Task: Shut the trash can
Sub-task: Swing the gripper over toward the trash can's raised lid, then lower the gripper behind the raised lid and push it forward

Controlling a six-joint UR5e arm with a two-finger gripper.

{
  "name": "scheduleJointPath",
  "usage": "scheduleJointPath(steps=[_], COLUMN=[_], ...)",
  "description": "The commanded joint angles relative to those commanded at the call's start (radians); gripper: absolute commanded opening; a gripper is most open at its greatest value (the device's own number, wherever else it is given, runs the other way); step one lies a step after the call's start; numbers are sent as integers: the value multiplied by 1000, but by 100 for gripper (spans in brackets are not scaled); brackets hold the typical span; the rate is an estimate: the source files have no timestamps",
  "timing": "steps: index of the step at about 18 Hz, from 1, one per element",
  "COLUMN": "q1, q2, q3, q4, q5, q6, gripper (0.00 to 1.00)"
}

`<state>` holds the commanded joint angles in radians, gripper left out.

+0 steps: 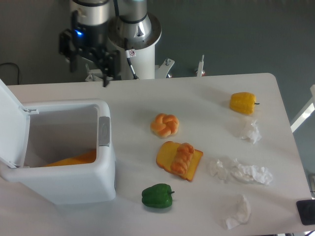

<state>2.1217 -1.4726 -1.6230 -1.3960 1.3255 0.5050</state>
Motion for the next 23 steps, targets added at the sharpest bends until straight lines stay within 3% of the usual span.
scheduleJointPath(steps=[10,16,23], q1=[-114,-167,-189], q2=[-3,-21,-78], q3=[54,54,98], q4=[29,135,150], q5=[-57,-57,-61], q6=[-181,-284,-338], gripper=[100,100,100])
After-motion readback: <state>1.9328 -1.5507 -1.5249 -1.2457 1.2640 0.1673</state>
